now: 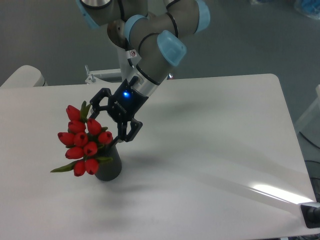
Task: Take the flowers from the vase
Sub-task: 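Close the gripper around the tulip stems just above the vase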
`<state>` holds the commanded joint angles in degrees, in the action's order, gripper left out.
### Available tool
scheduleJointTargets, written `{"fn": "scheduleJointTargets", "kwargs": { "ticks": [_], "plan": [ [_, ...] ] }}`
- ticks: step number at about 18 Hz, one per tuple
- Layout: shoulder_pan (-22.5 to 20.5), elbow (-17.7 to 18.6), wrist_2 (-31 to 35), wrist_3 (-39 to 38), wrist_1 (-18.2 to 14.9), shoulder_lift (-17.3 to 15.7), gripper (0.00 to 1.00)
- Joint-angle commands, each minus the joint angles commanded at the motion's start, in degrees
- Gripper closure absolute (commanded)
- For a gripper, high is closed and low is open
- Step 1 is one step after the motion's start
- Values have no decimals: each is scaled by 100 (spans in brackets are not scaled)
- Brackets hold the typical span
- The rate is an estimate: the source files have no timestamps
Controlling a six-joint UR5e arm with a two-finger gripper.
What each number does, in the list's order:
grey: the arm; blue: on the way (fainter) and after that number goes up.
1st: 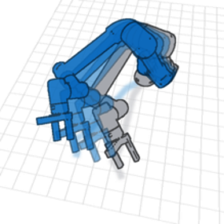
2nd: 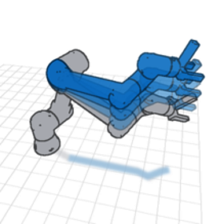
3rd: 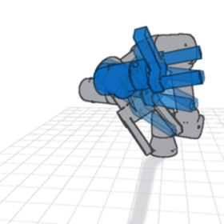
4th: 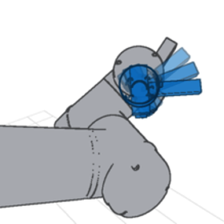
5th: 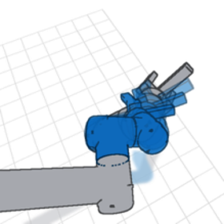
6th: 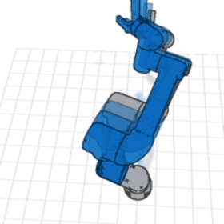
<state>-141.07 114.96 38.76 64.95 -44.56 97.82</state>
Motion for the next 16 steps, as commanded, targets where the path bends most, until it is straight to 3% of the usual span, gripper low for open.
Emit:
{"fn": "scheduleJointTargets", "kwargs": {
  "ticks": [16],
  "plan": [
    [202, -114, 9, -17, 70, 176, 2]
  ]
}}
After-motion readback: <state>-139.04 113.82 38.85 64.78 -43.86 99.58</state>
